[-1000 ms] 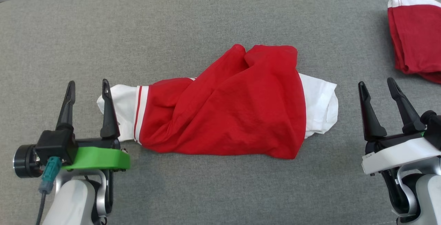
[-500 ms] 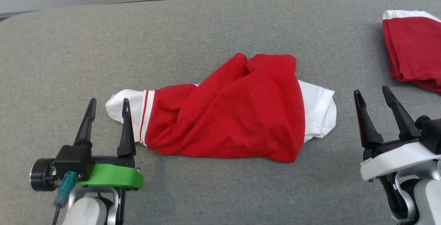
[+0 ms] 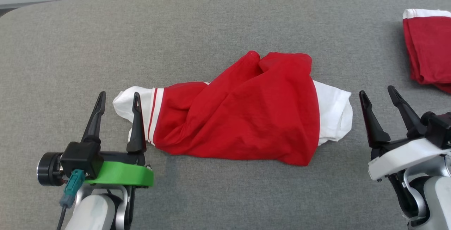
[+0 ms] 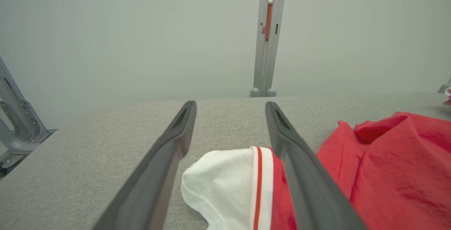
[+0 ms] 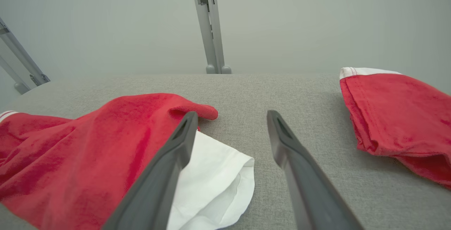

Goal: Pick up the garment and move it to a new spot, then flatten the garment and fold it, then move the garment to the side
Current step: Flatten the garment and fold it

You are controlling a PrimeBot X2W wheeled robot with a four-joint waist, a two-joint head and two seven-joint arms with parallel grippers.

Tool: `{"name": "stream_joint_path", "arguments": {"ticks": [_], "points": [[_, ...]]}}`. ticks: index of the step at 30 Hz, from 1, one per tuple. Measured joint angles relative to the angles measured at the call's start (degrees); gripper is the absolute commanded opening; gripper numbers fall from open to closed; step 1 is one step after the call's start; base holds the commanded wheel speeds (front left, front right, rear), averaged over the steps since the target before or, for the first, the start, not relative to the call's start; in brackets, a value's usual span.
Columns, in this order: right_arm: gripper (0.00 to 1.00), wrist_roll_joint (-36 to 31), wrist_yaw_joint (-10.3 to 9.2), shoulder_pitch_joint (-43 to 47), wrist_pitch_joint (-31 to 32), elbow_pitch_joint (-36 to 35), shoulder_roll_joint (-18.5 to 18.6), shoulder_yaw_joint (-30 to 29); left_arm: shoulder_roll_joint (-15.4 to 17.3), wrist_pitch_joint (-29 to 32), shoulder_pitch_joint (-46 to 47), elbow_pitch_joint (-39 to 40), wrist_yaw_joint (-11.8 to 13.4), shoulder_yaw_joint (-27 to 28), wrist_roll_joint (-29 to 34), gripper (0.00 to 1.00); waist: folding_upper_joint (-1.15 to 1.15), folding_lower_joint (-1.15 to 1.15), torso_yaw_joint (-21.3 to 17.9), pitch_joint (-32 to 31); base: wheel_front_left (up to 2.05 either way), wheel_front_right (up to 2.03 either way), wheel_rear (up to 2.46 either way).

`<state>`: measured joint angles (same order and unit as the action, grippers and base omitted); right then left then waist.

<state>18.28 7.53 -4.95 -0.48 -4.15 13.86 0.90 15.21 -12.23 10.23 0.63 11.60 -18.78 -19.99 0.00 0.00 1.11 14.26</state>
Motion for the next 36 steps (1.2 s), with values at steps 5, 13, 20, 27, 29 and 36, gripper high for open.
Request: {"name": "stream_joint_path", "arguments": {"ticks": [5,13,20,27,29,36], "points": [[1.00,1.5,0.00,-4.5,1.7,2.5,2.1,4.3,-1.1,-0.9,2.7,-0.3,-0.6,-0.9,0.5,1.00,0.00,0.00,1.9,1.7,0.00,0.00,0.00],[1.00,4.5,0.00,-13.3,4.2,12.2,3.4,10.7,-2.6,-2.0,5.1,-0.9,-1.3,-1.5,1.1,1.00,0.00,0.00,5.9,4.4,0.00,0.00,0.00],[0.00,7.1,0.00,-15.0,1.2,15.0,4.3,11.6,-3.1,-2.5,5.1,-1.2,-1.5,-0.7,1.4,1.00,0.00,0.00,7.3,5.5,0.00,0.00,0.00],[0.00,7.7,0.00,-6.3,-3.6,7.6,3.6,6.0,-2.9,-2.6,4.6,-0.7,-1.5,-0.1,1.9,1.00,0.00,0.00,4.9,5.1,0.00,0.00,0.00],[0.00,7.3,0.00,-1.6,-4.4,4.5,2.5,4.0,-2.6,-2.7,4.5,-0.4,-1.5,0.0,2.1,1.00,0.00,0.00,4.0,5.0,0.00,0.00,0.00],[0.00,9.6,-0.01,14.2,-4.4,2.2,-4.2,4.0,-1.7,-2.7,4.3,0.3,-1.3,0.6,2.2,1.00,0.00,0.00,1.3,5.1,0.00,0.00,0.00]]}}
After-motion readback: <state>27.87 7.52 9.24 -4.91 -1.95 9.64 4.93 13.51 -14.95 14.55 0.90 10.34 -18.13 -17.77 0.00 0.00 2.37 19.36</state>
